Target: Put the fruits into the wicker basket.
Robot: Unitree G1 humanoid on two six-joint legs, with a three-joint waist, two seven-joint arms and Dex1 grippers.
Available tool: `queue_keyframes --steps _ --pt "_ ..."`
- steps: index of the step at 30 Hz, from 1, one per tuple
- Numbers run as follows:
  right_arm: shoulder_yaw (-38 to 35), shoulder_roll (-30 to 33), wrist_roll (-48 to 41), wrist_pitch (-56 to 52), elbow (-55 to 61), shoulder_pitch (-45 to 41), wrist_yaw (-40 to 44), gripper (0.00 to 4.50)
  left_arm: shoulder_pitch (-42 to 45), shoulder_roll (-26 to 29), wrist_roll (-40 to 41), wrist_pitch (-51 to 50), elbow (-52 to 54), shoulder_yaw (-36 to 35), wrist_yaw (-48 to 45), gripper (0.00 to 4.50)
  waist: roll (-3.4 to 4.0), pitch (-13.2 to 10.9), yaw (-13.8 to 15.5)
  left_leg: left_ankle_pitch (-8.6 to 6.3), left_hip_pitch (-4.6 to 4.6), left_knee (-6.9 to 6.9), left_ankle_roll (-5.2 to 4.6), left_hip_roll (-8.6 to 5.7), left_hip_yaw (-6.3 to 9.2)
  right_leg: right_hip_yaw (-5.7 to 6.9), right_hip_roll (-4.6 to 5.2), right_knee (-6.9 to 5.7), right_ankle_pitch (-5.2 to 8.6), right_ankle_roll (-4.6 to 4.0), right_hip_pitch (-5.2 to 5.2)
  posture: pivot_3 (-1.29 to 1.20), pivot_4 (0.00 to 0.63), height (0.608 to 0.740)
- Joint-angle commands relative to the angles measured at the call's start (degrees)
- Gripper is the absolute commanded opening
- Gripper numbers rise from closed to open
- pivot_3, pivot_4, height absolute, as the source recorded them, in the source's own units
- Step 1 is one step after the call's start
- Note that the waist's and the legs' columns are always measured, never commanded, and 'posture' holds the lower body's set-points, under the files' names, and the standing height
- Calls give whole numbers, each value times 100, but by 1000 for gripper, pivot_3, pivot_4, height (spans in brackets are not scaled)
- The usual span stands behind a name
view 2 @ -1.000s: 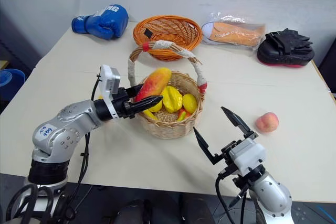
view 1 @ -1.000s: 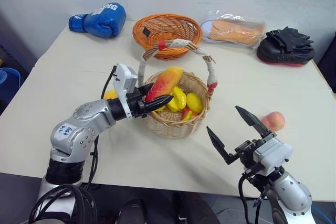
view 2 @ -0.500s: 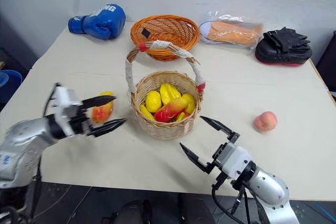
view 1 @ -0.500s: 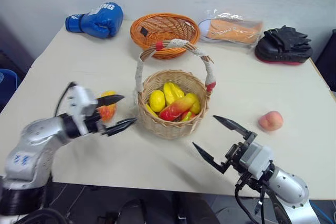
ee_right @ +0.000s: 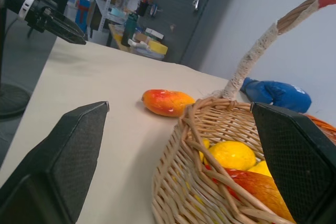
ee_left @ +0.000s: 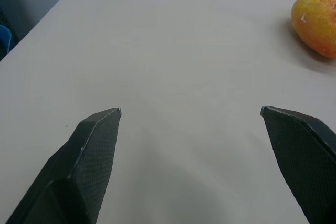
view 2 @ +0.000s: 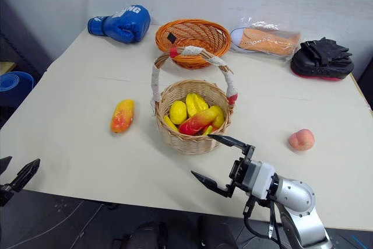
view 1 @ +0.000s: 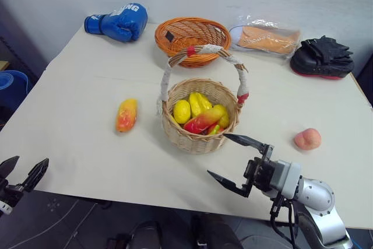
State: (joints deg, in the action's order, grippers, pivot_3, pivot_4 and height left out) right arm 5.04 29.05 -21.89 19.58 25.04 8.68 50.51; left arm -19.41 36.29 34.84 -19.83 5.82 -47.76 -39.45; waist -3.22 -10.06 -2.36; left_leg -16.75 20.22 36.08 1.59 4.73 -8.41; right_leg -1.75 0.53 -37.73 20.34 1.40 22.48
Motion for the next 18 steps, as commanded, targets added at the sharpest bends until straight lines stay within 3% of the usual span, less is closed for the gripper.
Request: queue_keyframes --steps 1,6,10,18 --pt "-30 -28 -78 119 -3 70 36 4500 642 556 345 -613 555 690 -201 4484 2 -1 44 1 0 0 -1 0 0 1 3 1 2 -6 -4 0 150 740" --pt "-98 -33 43 248 -176 18 33 4500 2261 839 -337 -1171 156 2102 442 4484 23 -3 47 5 2 -5 -7 -6 -11 0 10 11 -20 23 -8 0 150 740" --pt "-96 55 279 411 -186 102 83 4500 3585 613 -526 -1891 -26 2965 976 4484 25 -4 28 15 8 -11 -19 4 -11 1 -10 -2 -32 54 8 0 150 740" --pt "-103 -141 557 447 -52 275 -345 4500 4458 401 -1107 -2208 -690 3859 1087 4484 28 -5 -69 33 15 -1 26 8 -15 -8 -21 -13 -18 69 21 0 150 740"
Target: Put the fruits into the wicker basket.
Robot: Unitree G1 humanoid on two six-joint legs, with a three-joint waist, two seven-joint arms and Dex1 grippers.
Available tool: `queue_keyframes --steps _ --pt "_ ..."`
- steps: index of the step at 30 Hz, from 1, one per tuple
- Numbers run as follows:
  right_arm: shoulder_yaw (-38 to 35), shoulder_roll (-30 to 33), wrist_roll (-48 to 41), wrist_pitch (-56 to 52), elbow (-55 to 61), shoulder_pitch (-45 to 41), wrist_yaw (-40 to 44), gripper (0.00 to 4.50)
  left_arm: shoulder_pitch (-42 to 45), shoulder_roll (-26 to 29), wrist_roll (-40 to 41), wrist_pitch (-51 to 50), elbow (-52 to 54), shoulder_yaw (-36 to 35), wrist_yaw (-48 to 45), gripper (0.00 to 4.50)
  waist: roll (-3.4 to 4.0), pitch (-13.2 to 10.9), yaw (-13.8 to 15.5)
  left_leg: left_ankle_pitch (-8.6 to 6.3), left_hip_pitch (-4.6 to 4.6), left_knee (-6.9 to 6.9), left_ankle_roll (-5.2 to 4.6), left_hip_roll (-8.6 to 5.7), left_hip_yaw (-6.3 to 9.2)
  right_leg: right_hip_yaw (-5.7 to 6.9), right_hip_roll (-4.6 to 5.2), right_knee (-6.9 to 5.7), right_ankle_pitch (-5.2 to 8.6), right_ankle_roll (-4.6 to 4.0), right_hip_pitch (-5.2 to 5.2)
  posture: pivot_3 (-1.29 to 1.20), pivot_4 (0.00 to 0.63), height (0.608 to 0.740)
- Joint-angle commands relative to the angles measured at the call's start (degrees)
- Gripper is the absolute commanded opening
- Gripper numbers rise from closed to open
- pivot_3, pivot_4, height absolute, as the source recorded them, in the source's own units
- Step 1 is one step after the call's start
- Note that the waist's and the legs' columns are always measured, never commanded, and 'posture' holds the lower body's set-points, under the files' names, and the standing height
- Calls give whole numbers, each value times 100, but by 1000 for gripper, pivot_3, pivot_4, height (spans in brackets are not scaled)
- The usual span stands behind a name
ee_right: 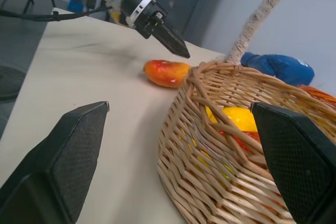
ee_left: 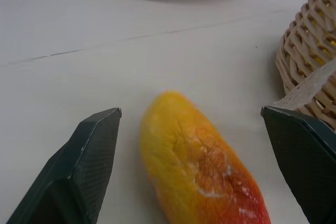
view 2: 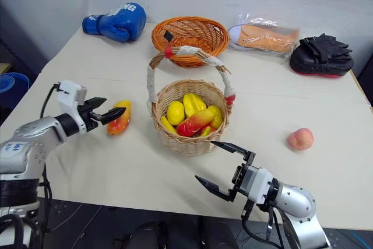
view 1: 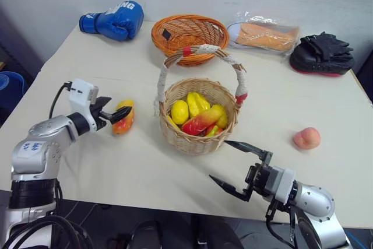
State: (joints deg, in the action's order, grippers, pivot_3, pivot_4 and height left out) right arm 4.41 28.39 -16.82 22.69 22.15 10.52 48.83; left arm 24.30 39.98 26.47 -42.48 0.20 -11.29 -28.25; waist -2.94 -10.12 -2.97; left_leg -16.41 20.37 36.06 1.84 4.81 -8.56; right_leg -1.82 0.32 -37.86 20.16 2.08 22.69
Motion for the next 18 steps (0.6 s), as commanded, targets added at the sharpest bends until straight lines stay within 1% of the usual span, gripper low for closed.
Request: queue_keyframes --steps 1,3,7,8,10,13,14,15,18 --pt "-34 -106 71 134 249 128 -237 4500 102 24 -399 134 -234 374 -88 4484 0 0 -9 0 0 3 0 -1 0 -1 1 -2 0 0 -1 0 150 740" --pt "-1 -128 134 151 268 161 -295 4500 162 -27 -552 171 -421 533 -100 4484 0 0 1 2 -1 5 0 -2 1 0 2 -5 0 0 -2 0 150 740" --pt "-14 -136 185 144 265 108 -369 4500 273 -171 -625 199 -615 628 -196 4484 -1 0 5 5 -2 13 -4 -5 1 0 5 -16 -1 1 -4 0 150 740" --pt "-23 -130 179 141 246 84 -378 4500 277 -203 -632 233 -653 639 -255 4087 -1 0 8 7 -3 13 -3 -6 3 1 6 -18 -1 1 -5 0 150 740" --pt "-32 -117 154 141 212 49 -382 4500 264 -263 -646 339 -679 623 -344 3599 0 0 6 10 -7 13 -3 -9 3 1 8 -24 -2 1 -6 0 150 740" --pt "-39 -106 109 135 193 35 -377 4500 148 -293 -556 535 -580 432 -487 2626 0 0 8 10 -8 11 -2 -9 5 1 8 -26 -1 1 -7 0 150 740" --pt "-48 -102 95 136 185 40 -373 4500 61 -273 -513 685 -525 358 -609 2481 0 0 -1 10 -8 11 -2 -9 6 1 8 -25 -1 1 -7 0 150 740" --pt "-56 -98 85 138 178 44 -370 4500 -13 -255 -488 825 -491 296 -705 2441 0 0 -14 10 -7 10 -2 -9 5 1 8 -24 -1 1 -6 0 150 740" --pt "-133 -105 42 120 167 102 -417 4500 -364 -100 -331 1500 -317 -51 -1276 2437 0 0 -15 9 -7 7 0 -7 5 1 7 -23 -1 1 -5 0 150 740"
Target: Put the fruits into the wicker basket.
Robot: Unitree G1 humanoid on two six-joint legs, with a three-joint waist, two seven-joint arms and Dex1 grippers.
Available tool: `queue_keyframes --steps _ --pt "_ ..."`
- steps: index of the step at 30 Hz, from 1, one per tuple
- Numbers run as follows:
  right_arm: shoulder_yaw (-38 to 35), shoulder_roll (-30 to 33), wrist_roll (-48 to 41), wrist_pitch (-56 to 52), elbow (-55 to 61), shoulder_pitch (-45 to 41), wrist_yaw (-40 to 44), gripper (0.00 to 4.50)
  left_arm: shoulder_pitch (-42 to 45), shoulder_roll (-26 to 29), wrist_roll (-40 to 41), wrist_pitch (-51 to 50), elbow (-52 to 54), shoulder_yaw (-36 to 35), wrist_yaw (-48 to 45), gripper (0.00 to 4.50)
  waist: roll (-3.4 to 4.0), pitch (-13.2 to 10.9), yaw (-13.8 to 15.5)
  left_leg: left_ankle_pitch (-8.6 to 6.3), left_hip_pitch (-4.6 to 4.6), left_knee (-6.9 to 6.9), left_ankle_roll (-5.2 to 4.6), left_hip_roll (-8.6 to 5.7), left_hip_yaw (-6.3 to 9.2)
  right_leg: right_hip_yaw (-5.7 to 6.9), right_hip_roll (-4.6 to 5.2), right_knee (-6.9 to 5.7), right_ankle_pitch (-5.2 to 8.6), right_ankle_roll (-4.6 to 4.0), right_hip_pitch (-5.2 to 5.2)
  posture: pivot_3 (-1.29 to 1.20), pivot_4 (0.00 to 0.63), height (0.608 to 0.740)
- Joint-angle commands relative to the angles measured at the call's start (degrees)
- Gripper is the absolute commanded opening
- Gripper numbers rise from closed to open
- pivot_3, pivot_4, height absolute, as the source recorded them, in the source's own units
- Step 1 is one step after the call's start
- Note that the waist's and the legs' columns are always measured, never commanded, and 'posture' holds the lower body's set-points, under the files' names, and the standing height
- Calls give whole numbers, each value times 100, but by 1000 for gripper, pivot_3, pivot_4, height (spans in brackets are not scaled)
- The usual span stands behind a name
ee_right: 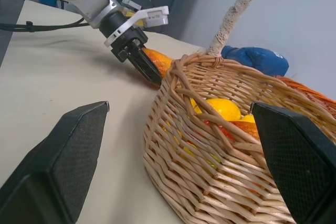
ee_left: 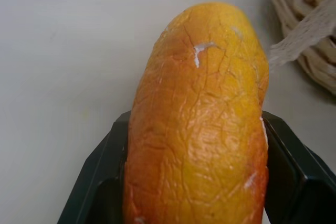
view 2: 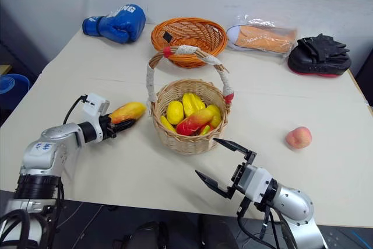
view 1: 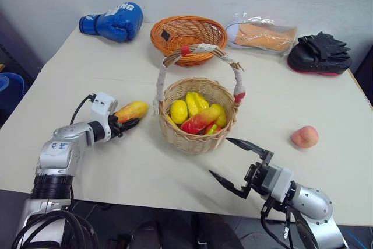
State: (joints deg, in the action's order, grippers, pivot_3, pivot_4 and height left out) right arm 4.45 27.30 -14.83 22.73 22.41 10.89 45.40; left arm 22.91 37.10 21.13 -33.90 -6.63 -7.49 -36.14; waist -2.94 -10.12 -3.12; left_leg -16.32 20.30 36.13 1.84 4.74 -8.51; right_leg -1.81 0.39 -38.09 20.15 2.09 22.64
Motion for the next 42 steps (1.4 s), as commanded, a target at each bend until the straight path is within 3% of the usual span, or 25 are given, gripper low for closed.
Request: queue_keyframes --steps 1,5,7,10,12,16,20,26,28,32,35,38,42 --pt "-184 -1 -175 109 147 94 -103 4500 -344 238 211 995 426 -581 -653 2437 0 0 5 0 0 -2 1 1 0 1 0 1 0 0 0 0 150 740" --pt "-748 -236 -500 29 231 283 -626 4500 -1012 467 1030 1779 1135 -1211 -2098 2437 0 0 4 -2 4 -5 1 3 0 2 2 9 1 -1 0 0 150 740" --pt "-1085 -219 -728 -74 250 380 -728 4500 -1130 608 1832 1298 1643 -1366 -2627 2437 4 -2 11 -3 4 -5 0 1 0 2 6 11 1 -1 -3 0 150 740" --pt "-1519 -118 -1026 -201 315 459 -780 4500 -801 768 2617 371 2295 -1111 -2616 2437 6 -4 103 -3 1 1 -7 -4 9 11 12 14 0 0 -15 0 150 740" --pt "-1643 -59 -1195 -340 415 431 -784 4500 -394 640 2519 175 2519 -625 -2411 2437 14 -5 135 -3 -4 3 -21 -9 9 7 12 13 -4 4 -21 0 150 740" --pt "-1748 -35 -1288 -625 612 371 -900 4500 819 -352 1785 -103 2182 410 -1174 2437 34 -4 160 7 -6 8 -58 -30 19 -9 10 14 -20 25 -29 0 150 740" --pt "-1764 -53 -1219 -809 810 435 -983 4500 1252 -933 1355 282 1797 707 -895 2437 36 -4 54 17 1 4 -28 -26 8 -23 1 18 -26 34 -19 0 150 740" --pt "-2052 -120 -1156 -994 1160 922 -1258 4500 1102 -803 943 723 1722 975 -1366 4379 46 -9 6 15 3 -3 -1 -8 10 -25 -18 17 -10 24 -5 0 150 740" --pt "-2189 -176 -1137 -1015 1192 1087 -1345 4500 1043 -782 891 871 1709 918 -1438 4478 46 -10 10 15 3 -2 0 -8 10 -25 -17 17 -9 24 -6 0 150 740" --pt "-2669 -312 -1150 -936 1160 1619 -1425 4500 593 -497 1171 1691 1913 447 -2308 4478 49 -10 -5 14 2 2 -3 -10 7 -26 -13 17 -9 24 -9 0 150 740" --pt "-3219 -436 -1238 -738 858 2117 -1308 4500 184 53 1490 1602 1956 23 -2929 4478 49 -10 -9 15 0 -5 0 -7 7 -24 -15 15 -8 21 -8 0 150 740" --pt "-3844 -638 -1361 -333 -77 2738 -971 4500 -353 846 1367 1781 1644 -349 -3629 4478 50 -11 -4 13 -3 -13 1 -7 9 -22 -13 19 -4 14 -9 0 150 740" --pt "-4100 -790 -1394 62 -1046 3070 -581 4500 -839 1196 1390 1694 1321 -565 -3841 4478 54 -13 3 -11 -9 -21 -21 -10 9 -15 1 29 5 -1 -14 0 150 740"
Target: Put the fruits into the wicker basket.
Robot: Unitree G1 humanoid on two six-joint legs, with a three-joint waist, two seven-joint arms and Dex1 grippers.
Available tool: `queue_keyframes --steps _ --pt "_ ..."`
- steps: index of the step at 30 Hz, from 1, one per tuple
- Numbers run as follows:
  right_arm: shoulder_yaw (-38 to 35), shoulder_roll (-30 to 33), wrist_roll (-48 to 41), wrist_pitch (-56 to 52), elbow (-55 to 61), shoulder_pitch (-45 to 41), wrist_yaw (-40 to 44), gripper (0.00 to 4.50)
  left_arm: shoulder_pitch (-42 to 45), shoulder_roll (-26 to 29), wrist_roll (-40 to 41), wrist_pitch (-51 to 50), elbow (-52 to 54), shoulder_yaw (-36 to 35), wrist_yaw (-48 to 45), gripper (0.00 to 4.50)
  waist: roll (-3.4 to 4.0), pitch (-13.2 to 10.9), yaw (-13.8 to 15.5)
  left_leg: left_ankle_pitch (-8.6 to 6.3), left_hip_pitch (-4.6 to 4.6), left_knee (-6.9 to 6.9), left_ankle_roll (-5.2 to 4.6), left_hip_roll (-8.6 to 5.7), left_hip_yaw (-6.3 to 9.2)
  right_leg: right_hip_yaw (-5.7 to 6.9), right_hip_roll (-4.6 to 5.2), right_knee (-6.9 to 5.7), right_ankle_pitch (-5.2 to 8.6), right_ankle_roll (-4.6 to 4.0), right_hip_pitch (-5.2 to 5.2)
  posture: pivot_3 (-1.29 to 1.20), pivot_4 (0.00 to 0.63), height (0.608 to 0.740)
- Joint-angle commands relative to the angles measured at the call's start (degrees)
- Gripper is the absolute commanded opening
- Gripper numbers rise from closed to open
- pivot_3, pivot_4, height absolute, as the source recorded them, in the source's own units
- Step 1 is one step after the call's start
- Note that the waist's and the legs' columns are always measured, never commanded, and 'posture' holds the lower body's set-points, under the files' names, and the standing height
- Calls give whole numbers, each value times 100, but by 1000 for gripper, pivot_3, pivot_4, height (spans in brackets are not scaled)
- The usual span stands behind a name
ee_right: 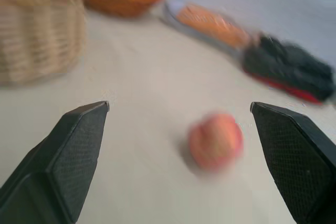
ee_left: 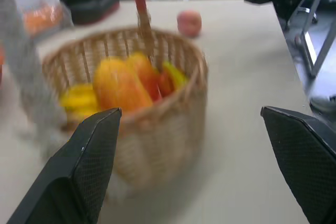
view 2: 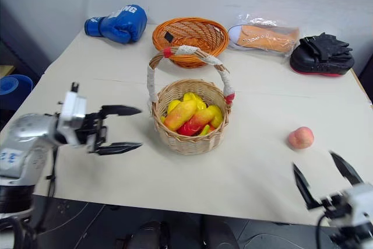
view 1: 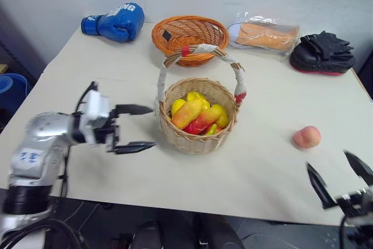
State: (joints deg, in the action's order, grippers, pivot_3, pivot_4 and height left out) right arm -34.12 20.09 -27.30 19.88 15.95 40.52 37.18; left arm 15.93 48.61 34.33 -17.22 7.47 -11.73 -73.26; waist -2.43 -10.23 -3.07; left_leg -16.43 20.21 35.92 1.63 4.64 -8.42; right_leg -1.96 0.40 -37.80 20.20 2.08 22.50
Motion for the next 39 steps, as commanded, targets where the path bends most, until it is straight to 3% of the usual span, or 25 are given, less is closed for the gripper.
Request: queue_keyframes --steps 1,5,9,15,19,23,31,39 --pt "-282 -78 -148 427 -578 123 304 4500 -220 53 50 23 -79 -135 -130 4478 5 -3 -6 -13 -1 1 -22 -1 0 1 5 0 1 -1 -1 0 150 740" --pt "-353 -31 -352 523 -857 35 452 4500 -332 -61 179 -163 239 -146 84 4478 5 -3 -14 -25 2 4 -11 -2 -1 1 12 2 1 -7 -3 0 150 740" --pt "-318 665 -887 -386 -424 -503 473 4500 -349 -129 372 -574 537 -73 251 4478 23 -11 -109 -23 -1 4 -11 -2 -3 -3 10 -1 -3 -7 -4 0 150 740" --pt "-206 2213 -917 -2083 -815 -1917 319 4500 -102 -486 387 -544 752 12 568 4478 38 -17 -153 1 0 14 -37 -8 0 -7 4 -4 -15 7 -3 0 150 740" --pt "26 2846 -774 -3082 -1573 -3063 108 4500 -101 -606 371 -563 913 112 659 4478 40 -18 -127 -2 4 7 -29 -8 8 -8 -6 -3 -17 13 0 0 150 740" --pt "575 3244 -734 -3850 -2222 -3988 634 4500 -67 -782 462 -605 1163 146 822 4478 50 -25 -117 8 17 17 -7 -9 1 -11 -4 4 -12 27 6 0 150 740" --pt "1284 3358 -341 -4606 -3148 -5116 1034 4500 -127 -805 496 -738 1401 210 955 4478 61 -32 -104 7 22 24 -4 -8 -2 -13 -5 8 -6 39 8 0 150 740" --pt "1818 3080 -84 -4843 -3396 -5602 1330 4500 -59 -816 532 -808 1484 309 1019 4478 70 -37 -146 9 20 27 -1 -8 -3 -15 -6 5 -6 40 7 0 150 740"
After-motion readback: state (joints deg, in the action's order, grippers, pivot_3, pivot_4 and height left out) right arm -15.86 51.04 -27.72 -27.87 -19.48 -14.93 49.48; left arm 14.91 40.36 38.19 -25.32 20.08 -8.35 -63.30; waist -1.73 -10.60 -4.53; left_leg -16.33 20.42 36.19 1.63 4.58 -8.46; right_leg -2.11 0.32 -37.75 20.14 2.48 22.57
